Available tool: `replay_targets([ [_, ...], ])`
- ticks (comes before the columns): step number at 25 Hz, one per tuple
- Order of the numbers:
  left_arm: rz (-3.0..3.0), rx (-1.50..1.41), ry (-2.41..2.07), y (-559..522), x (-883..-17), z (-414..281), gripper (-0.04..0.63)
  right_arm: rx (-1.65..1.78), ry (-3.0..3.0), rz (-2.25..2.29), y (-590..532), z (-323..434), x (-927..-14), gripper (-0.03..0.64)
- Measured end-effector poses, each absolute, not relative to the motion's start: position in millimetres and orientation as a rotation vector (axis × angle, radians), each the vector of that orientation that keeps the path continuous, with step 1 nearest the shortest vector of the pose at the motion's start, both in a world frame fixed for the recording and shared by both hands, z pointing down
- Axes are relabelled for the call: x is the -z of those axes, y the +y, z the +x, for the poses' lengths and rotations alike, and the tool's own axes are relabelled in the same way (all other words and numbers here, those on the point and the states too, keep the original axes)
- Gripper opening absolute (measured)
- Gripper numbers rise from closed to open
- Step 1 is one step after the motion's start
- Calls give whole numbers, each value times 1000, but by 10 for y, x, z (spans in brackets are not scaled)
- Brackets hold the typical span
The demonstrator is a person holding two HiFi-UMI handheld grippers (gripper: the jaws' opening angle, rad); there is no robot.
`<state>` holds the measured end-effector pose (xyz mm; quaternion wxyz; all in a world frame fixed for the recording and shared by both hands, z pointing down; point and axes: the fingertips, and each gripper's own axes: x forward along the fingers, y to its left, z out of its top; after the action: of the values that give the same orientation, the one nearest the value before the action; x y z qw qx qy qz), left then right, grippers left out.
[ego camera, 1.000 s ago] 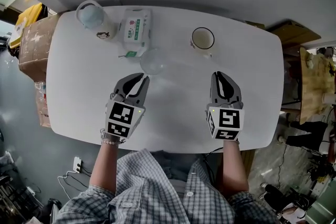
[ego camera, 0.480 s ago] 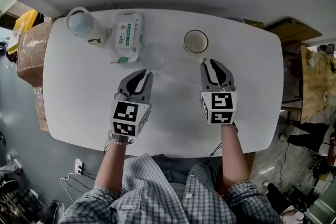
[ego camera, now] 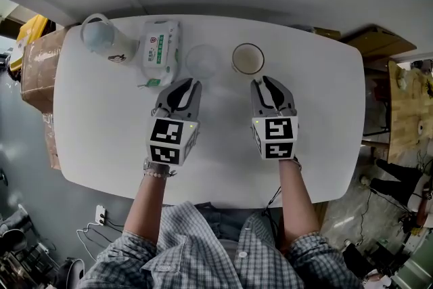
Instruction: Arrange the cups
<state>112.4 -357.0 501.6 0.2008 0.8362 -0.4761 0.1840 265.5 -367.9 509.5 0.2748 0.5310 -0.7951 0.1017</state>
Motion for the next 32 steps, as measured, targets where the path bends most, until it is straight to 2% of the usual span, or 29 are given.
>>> replay_targets([
  [9, 2362, -665, -1322, -3500, -5087, 1183, 51, -292, -2154, 1437, -3598, 2561, -5070, 74],
  [22, 2315, -555, -1333, -3536, -5089, 1200, 44, -479, -2145, 1505, -3484, 2398, -5083, 69],
  [32, 2336, -590, -1315, -3505, -5082, 1264, 44, -488, -2165, 1517, -3415, 2239, -5077, 71],
])
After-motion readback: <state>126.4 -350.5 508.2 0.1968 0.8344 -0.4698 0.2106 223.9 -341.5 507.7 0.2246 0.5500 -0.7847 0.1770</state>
